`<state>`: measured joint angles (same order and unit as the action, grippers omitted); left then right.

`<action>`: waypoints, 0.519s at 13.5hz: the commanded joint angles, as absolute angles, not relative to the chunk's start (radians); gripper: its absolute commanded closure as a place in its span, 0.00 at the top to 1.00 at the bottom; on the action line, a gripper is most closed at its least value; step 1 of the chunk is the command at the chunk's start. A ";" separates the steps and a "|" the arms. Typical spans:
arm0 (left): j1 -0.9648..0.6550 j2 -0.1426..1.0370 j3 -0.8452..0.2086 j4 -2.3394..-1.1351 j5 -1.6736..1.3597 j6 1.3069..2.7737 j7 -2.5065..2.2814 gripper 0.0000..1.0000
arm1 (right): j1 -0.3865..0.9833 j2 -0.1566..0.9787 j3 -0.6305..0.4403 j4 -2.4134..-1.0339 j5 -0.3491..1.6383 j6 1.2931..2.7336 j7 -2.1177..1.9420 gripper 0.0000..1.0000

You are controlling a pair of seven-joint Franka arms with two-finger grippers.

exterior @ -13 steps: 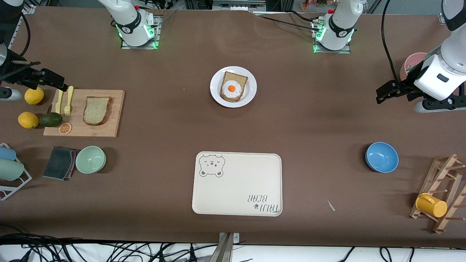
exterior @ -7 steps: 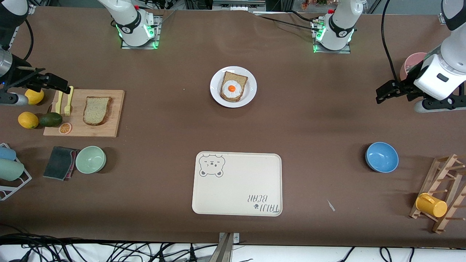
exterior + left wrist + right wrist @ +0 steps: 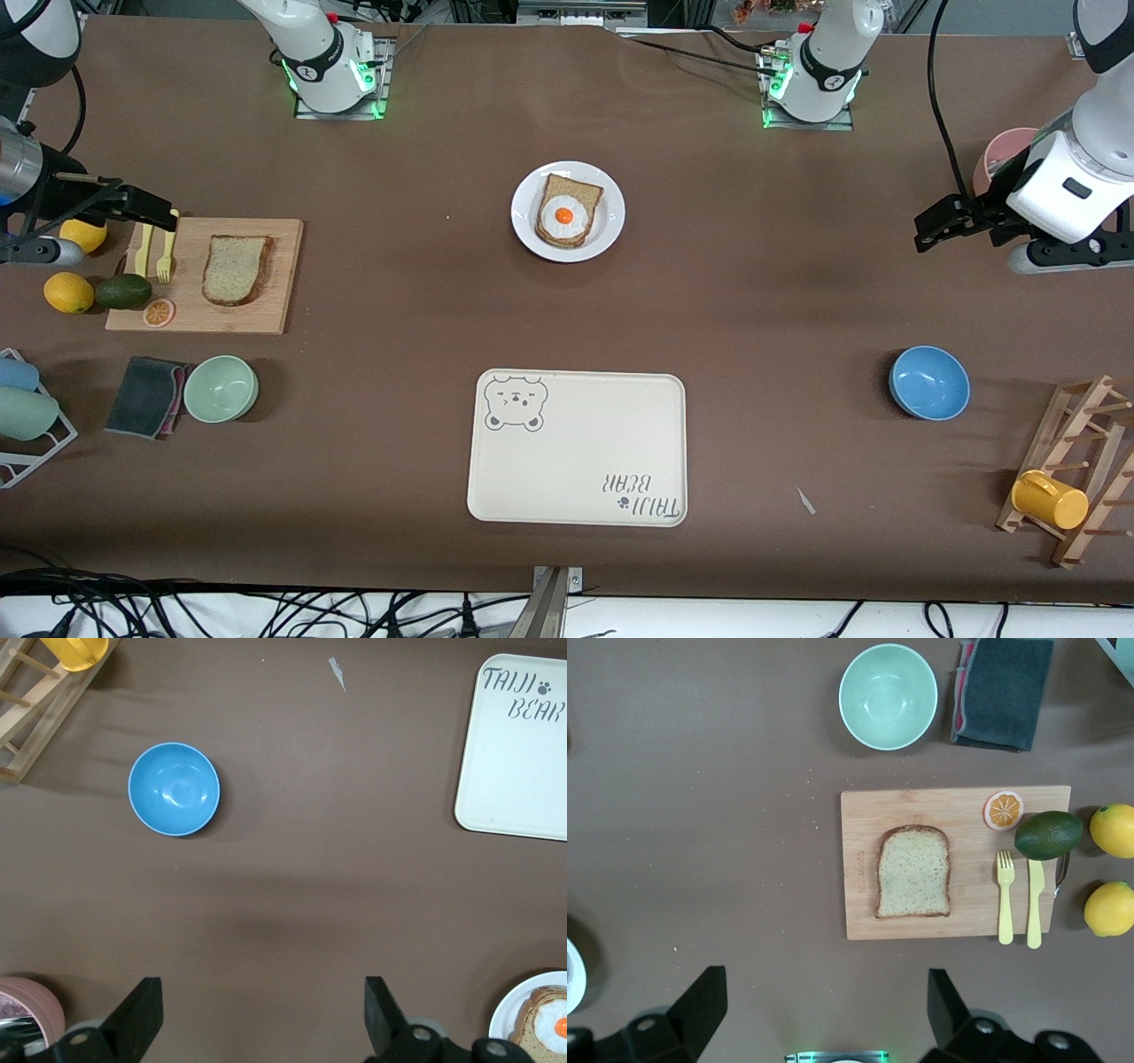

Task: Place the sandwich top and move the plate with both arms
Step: 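Lower the right gripper and grasp the bread slice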

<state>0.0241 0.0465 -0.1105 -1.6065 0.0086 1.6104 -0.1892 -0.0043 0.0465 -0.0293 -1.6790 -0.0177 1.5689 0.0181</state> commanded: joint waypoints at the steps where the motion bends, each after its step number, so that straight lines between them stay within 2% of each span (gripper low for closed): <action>1: 0.023 0.055 -0.118 -1.580 0.031 1.589 -0.206 1.00 | 0.014 0.044 -0.032 -1.674 -0.070 1.554 0.005 1.00; 7: 0.023 0.055 -0.118 -1.580 0.031 1.589 -0.204 1.00 | 0.071 0.052 -0.032 -1.781 -0.244 1.610 0.041 1.00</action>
<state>0.0239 0.0465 -0.1105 -1.6064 0.0086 1.6102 -0.1892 0.0525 0.0551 -0.0284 -1.7246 -0.1847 1.5729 0.0219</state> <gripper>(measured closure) 0.000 0.000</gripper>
